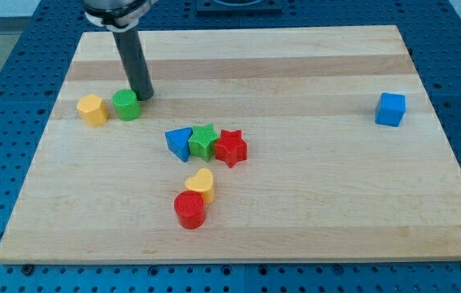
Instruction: Point your arm at red star
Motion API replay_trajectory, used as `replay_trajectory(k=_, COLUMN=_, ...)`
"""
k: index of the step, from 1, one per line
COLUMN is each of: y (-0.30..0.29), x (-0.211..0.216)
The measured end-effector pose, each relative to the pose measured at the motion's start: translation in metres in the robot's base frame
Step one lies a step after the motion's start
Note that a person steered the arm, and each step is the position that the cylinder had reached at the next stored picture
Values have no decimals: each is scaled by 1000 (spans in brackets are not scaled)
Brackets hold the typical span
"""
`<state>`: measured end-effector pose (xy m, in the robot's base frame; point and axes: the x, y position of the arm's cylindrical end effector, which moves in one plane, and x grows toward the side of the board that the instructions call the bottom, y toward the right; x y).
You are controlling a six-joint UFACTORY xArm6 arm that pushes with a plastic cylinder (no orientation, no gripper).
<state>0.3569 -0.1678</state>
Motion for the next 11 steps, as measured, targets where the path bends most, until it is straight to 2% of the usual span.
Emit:
replay_trajectory(k=1, y=-5, x=0)
replay_trajectory(k=2, y=31, x=0)
replay_trajectory(k=4, y=146, x=16)
replay_trajectory(k=6, y=197, x=74)
replay_trajectory(k=9, y=192, x=129)
replay_trajectory(k=11, y=143, x=129)
